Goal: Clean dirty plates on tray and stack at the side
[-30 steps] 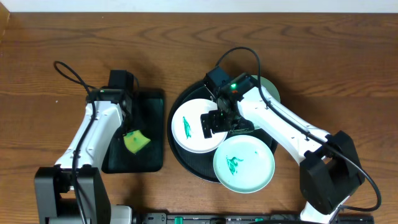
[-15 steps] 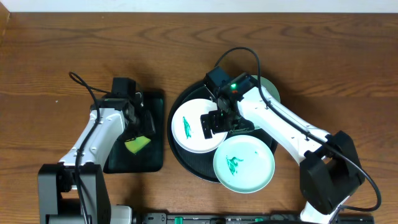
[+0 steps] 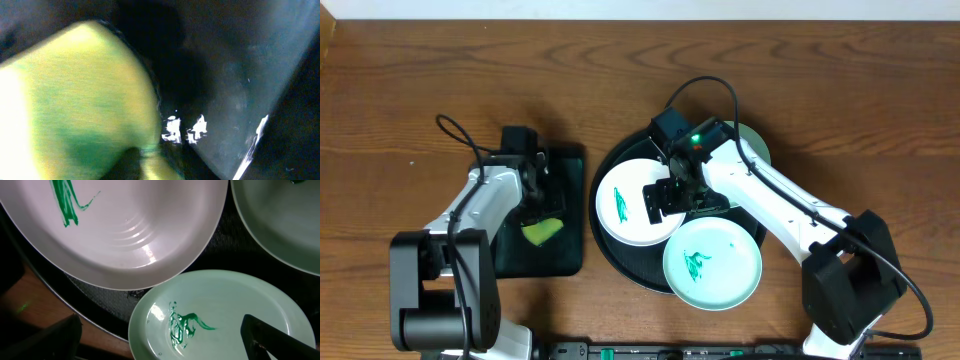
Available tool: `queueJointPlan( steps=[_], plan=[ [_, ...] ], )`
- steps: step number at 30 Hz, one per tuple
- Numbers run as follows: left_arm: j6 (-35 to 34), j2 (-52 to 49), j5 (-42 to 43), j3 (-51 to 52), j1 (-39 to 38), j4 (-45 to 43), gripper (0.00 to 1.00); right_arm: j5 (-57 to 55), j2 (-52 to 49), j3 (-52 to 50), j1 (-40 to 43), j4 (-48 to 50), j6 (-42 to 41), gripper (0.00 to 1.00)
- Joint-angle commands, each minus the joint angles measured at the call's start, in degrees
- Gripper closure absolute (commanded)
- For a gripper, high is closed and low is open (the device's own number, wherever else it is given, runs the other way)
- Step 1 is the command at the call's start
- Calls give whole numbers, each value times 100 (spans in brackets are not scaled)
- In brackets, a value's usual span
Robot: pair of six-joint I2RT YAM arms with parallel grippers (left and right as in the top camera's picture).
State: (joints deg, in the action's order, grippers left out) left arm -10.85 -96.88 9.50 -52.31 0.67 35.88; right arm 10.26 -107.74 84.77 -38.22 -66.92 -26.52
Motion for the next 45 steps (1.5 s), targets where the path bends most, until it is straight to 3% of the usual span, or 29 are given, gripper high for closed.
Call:
queueJointPlan(
  steps=[1, 3, 12, 22, 27, 28, 30, 31, 33, 38, 45],
  plan=[
    [-74, -162, -9, 72, 13, -68, 85, -35, 22, -13, -13, -20, 46, 1],
    [-81, -162, -7, 72, 13, -63, 93, -37, 22, -13, -13, -17, 46, 1],
    [-81, 9, 61, -74, -92, -15, 93, -37, 22, -13, -13, -13, 46, 1],
    [-214, 1425, 31, -254, -811, 7, 93, -37, 22, -13, -13, 7, 46, 1],
    [-654, 1862, -678, -254, -831, 378, 93, -35, 22, -13, -13, 7, 46, 1],
    [-837, 1878, -935, -254, -831, 540, 89, -35, 22, -13, -13, 7, 46, 1],
    [-1161, 1856, -1388, -251, -822, 951, 57, -35, 22, -13, -13, 7, 46, 1],
    [-1390, 1827, -1600, -251, -804, 1185, 47, -37, 22, -13, -13, 7, 46, 1],
    [-1639, 1746, -1799, -227, -752, 1513, 37, -35, 22, -13, -13, 7, 46, 1],
    [-1635, 1478, -1786, -22, -560, 1528, 32, -37, 22, -13, -13, 7, 50, 1],
    [-1233, 1099, -1163, 356, -299, 555, 34, -35, 22, -13, -13, -2, 157, 1]
  ],
)
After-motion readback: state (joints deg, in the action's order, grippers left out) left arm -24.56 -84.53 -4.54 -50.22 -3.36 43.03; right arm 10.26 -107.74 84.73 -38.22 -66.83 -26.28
